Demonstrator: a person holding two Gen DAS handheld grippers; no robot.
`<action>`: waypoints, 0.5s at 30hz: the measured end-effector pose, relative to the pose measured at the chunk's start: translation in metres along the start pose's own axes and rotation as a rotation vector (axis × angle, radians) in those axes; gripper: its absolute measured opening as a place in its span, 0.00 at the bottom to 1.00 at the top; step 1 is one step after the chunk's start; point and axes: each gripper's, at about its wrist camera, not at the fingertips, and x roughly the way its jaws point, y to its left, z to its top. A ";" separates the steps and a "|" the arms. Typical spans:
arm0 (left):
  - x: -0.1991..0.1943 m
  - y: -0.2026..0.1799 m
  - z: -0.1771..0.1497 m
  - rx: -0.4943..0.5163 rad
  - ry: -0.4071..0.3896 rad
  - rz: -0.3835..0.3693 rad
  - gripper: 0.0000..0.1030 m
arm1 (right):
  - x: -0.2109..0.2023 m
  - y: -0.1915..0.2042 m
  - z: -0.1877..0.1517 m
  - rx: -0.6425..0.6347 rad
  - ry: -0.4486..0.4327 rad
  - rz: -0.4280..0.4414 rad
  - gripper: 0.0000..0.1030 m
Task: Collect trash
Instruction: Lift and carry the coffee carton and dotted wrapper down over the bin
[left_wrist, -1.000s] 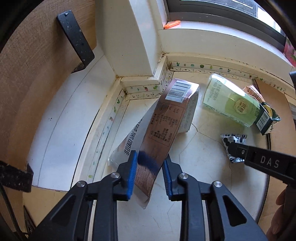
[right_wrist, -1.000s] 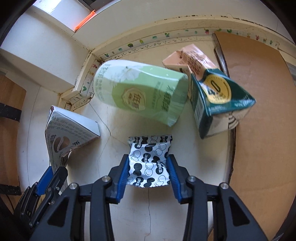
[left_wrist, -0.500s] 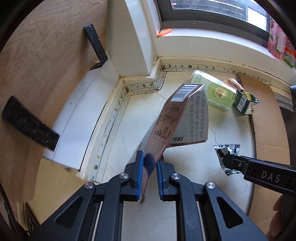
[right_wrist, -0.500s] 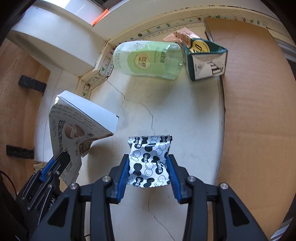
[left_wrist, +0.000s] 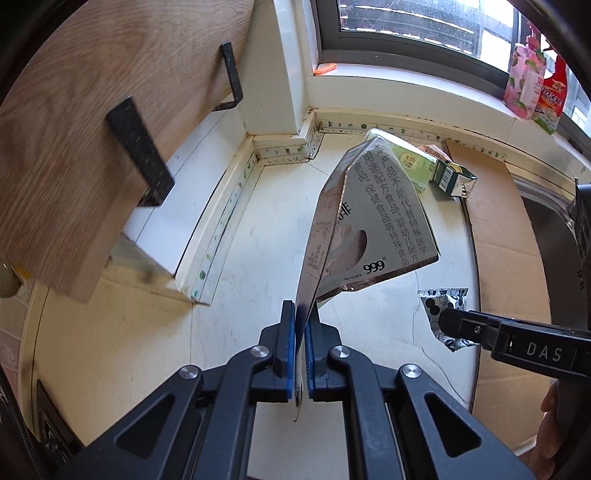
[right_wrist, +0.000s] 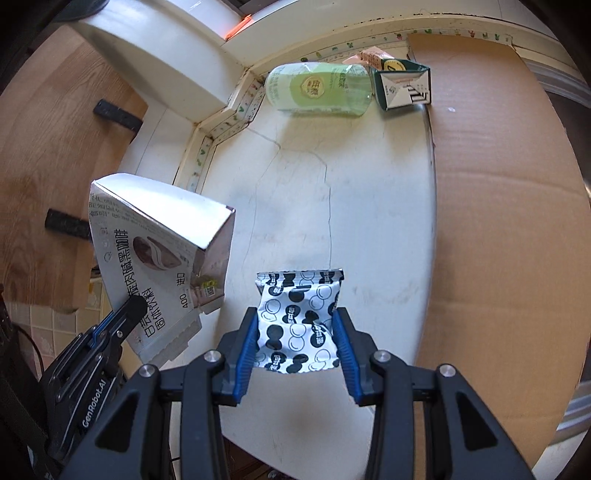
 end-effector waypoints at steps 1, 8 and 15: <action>-0.003 0.002 -0.004 -0.004 0.001 -0.009 0.02 | -0.001 0.001 -0.005 -0.003 0.002 0.002 0.39; -0.026 0.013 -0.038 -0.012 -0.003 -0.069 0.02 | -0.012 0.009 -0.050 -0.015 0.004 0.015 0.39; -0.046 0.019 -0.072 -0.012 0.001 -0.126 0.02 | -0.036 0.012 -0.090 0.002 -0.029 0.007 0.39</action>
